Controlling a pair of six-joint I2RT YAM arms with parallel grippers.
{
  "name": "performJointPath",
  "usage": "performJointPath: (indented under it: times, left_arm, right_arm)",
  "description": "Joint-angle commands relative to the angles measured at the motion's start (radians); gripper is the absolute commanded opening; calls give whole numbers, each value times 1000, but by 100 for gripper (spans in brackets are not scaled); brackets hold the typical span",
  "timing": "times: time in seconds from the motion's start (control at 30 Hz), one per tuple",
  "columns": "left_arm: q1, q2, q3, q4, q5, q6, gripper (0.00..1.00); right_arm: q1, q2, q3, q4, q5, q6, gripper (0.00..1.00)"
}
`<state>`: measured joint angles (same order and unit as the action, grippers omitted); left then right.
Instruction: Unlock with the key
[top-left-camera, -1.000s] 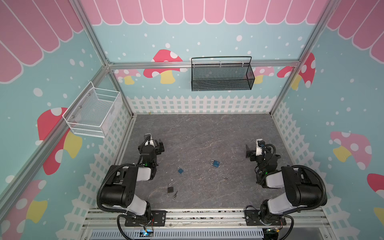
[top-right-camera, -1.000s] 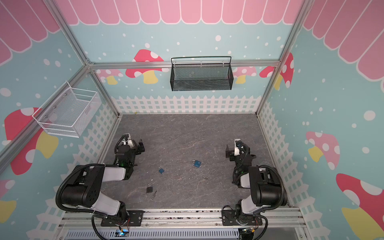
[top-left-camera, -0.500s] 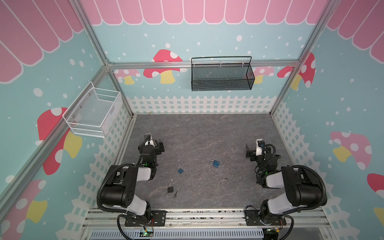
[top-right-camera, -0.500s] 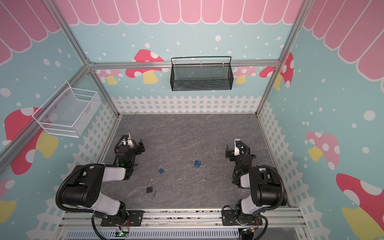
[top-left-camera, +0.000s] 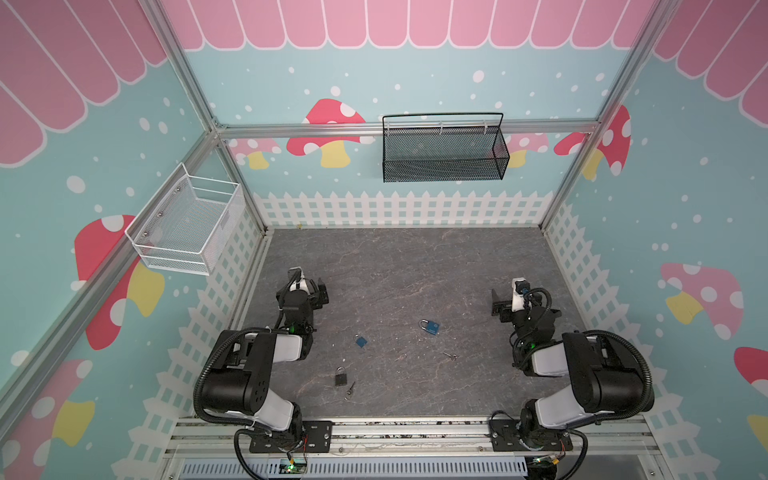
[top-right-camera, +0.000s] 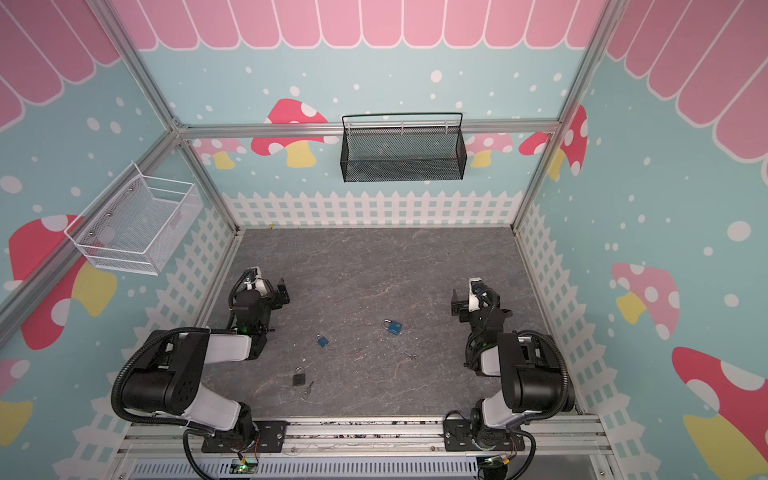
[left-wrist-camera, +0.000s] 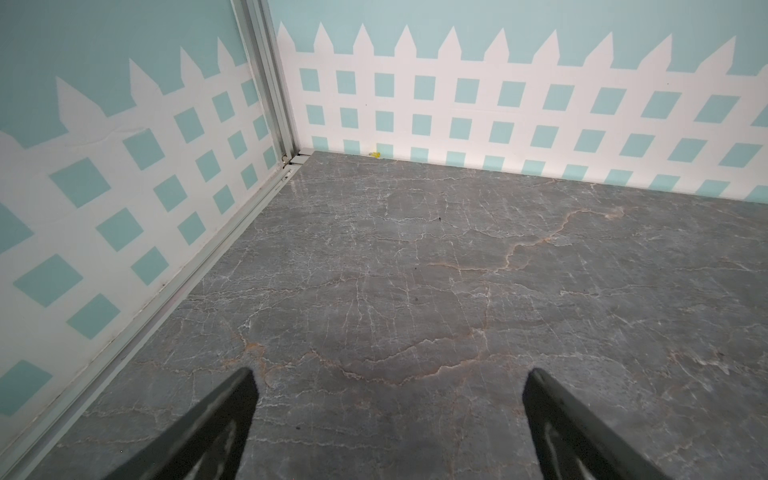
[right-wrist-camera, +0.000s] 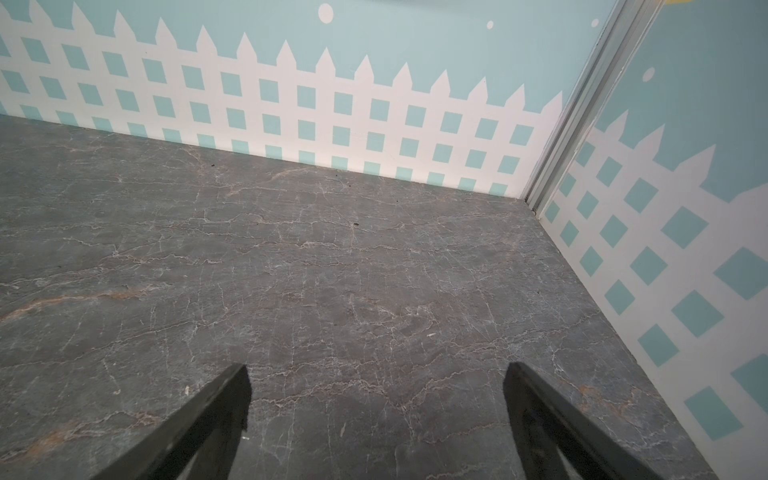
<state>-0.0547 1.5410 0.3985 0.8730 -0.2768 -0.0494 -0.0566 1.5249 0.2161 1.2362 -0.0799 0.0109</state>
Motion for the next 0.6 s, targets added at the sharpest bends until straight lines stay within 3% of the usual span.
performJointPath:
  times: [0.0,0.4,0.57]
  left_arm:
    - [-3,-2,-9,22,-8,-7,100]
    - [-4,-7,-23,41,-9,-7,100]
    - [-6,-113,-73,40,-37,-18,100]
  right_arm:
    - [7,-6,3,34,-6,-15,98]
    - [6,-9,0,37,-7,-17,98]
    - [8,-89,21,-61,34,5,98]
